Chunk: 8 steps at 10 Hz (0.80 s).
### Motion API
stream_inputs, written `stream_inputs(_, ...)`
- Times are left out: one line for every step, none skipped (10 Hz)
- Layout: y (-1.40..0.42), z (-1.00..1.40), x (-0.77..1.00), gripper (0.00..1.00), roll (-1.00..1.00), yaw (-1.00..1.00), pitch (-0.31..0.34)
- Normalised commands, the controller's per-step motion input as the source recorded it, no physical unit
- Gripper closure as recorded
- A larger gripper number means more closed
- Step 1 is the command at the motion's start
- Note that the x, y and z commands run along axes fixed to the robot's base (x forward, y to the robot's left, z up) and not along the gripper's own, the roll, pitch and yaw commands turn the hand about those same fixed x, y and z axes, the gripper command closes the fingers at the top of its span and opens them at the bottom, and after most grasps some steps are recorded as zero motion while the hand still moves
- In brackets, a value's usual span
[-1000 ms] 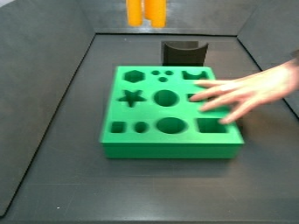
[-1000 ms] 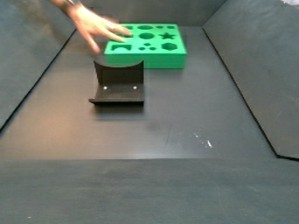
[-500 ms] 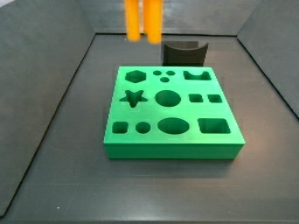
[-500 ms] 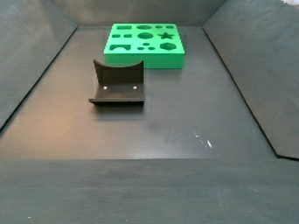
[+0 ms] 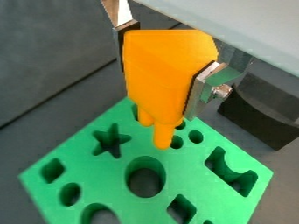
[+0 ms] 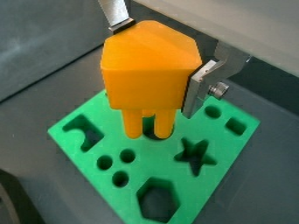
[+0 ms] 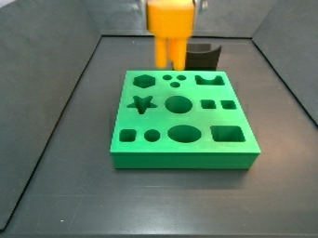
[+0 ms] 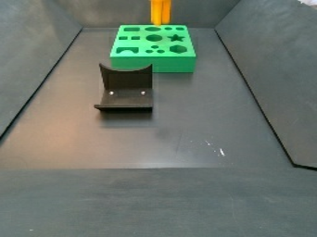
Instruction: Insert the 3 prong object.
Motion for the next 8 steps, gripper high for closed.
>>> stream_inputs(0.50,-0.71,0.03,1.00,-0.03,0.00,-0.193)
stream_inputs(0.49,-0.66,0.13,1.00,-0.06,0.00,-0.164)
stream_inputs(0.34,-0.47,0.01,1.00,-0.05,0.00,-0.163)
stream_inputs(0.12,-0.32,0.00,1.00,-0.02,-0.02,-0.111)
stream_inputs(0.00,-0.37,0.00,1.00,0.00,-0.09,-0.151)
stream_inputs(0.00,-0.37,0.00,1.00,0.00,-0.10,-0.160)
stream_inputs(0.00,-0.31,0.00,1.00,0.00,-0.10,-0.124)
stream_inputs(0.00,-0.30,0.01,1.00,0.03,-0.09,-0.060)
